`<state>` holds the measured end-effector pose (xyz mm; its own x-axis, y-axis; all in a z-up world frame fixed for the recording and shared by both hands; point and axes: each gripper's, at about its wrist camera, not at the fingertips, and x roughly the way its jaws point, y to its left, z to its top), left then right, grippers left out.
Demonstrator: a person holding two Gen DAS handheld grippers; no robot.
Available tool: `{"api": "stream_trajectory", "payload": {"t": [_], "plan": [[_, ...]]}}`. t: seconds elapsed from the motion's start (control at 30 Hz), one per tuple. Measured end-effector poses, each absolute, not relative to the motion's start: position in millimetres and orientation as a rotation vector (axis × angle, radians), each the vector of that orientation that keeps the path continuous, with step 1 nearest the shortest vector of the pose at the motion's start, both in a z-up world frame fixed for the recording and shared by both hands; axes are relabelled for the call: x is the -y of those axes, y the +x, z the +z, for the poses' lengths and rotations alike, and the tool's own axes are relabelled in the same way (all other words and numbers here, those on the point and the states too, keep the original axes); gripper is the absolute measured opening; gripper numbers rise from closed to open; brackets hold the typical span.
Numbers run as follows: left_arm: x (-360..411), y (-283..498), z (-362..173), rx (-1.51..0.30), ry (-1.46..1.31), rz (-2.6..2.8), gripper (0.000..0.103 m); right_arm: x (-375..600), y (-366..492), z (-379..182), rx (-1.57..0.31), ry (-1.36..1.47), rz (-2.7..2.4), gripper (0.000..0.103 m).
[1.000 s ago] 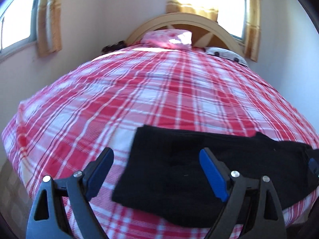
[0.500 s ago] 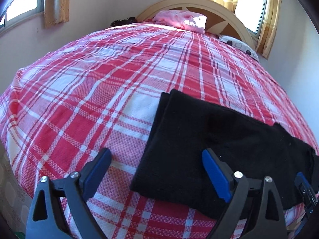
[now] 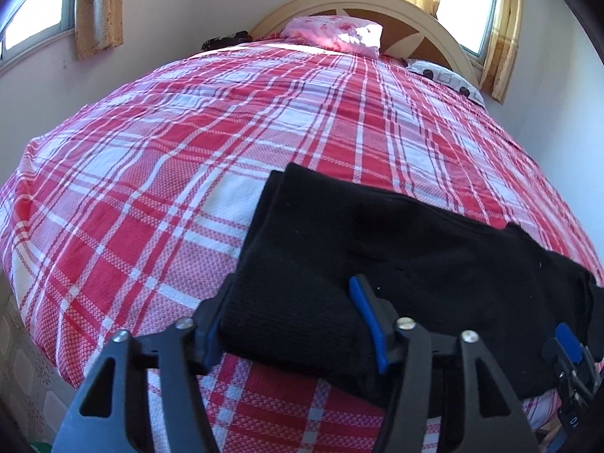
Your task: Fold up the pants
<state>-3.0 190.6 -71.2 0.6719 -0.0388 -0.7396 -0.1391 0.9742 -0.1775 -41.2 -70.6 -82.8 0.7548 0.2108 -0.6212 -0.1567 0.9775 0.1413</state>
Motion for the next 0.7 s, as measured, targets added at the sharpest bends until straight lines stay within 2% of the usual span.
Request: {"api": "stream_trajectory", "payload": {"t": [0.07, 0.23, 0.43, 0.7], "plan": [[-199, -3, -71, -0.839, -0.286, 0.026, 0.053, 71, -42, -83, -0.686, 0.084, 0.201, 0.071], [-216, -7, -71, -0.833, -0.475, -0.062, 0.036, 73, -44, -82, -0.682, 0.098, 0.211, 0.071], [-205, -7, -62, -0.812, -0.458, -0.054, 0.029, 75, -44, -81, -0.68, 0.099, 0.224, 0.071], [-162, -4, 10, -0.64, -0.31, -0.135, 0.028, 124, -66, -40, -0.531, 0.264, 0.209, 0.071]]}}
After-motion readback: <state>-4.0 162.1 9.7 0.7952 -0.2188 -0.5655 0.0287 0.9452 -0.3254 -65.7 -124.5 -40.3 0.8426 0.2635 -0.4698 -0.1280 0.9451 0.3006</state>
